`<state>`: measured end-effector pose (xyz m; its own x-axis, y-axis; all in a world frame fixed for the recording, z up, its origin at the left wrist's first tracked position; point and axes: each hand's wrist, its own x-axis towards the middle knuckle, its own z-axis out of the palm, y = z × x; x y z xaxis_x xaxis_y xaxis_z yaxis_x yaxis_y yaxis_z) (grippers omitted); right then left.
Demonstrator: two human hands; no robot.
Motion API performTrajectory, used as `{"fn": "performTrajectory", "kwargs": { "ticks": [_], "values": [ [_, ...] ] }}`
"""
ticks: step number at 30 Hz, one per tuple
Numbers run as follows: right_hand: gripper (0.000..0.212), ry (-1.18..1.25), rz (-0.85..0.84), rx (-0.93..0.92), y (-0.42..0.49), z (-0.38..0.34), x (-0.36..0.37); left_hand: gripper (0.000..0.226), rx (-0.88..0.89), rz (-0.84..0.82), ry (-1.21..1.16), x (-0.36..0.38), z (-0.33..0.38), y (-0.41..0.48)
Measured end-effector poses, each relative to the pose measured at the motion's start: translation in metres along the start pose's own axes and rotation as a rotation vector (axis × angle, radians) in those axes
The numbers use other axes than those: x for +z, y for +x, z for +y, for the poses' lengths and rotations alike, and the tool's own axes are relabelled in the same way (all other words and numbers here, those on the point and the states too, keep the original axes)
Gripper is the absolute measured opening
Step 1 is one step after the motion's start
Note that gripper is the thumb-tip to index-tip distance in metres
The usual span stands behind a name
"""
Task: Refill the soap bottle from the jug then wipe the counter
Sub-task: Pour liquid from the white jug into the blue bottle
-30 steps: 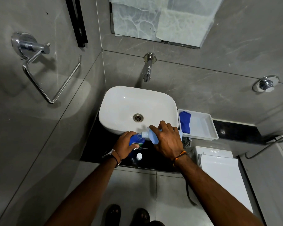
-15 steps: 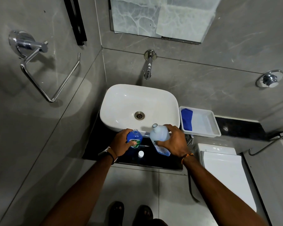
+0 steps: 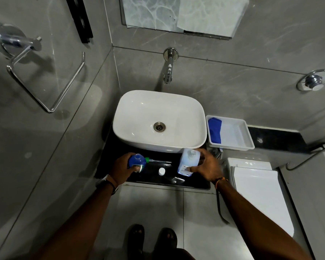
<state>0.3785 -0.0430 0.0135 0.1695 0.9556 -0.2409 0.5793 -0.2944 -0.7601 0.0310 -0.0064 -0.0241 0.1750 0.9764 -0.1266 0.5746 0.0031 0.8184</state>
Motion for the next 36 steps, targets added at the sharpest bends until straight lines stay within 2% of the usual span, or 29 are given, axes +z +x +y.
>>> {"fn": "performTrajectory", "kwargs": {
  "ticks": [9,18,23,26,29,32,34,36],
  "values": [
    [0.073,0.060,-0.024,0.032,0.006,0.010,0.012,0.054,-0.098,-0.014,-0.002,-0.011,-0.022,-0.005],
    [0.075,0.065,-0.075,0.047,0.010,0.013,0.008,0.052,-0.090,0.001,-0.013,-0.013,-0.024,0.000],
    [0.086,0.049,-0.095,0.020,0.005,0.008,0.008,0.054,-0.093,0.012,-0.038,-0.010,-0.027,-0.001],
    [0.094,0.094,-0.047,-0.013,-0.009,0.006,0.018,0.056,-0.087,0.004,-0.060,-0.009,-0.029,-0.001],
    [0.081,0.099,0.115,-0.022,-0.029,0.016,0.039,0.057,-0.083,0.001,-0.077,-0.008,-0.032,-0.002],
    [0.056,0.051,0.270,0.199,-0.059,0.032,0.070,0.057,-0.085,0.004,-0.105,-0.006,-0.036,-0.003],
    [0.037,-0.007,0.226,0.233,-0.080,0.038,0.099,0.057,-0.092,0.004,-0.125,-0.005,-0.038,-0.004],
    [0.022,-0.134,0.047,0.105,-0.090,0.032,0.124,0.059,-0.103,0.010,-0.150,-0.003,-0.040,-0.004]
  ]
}}
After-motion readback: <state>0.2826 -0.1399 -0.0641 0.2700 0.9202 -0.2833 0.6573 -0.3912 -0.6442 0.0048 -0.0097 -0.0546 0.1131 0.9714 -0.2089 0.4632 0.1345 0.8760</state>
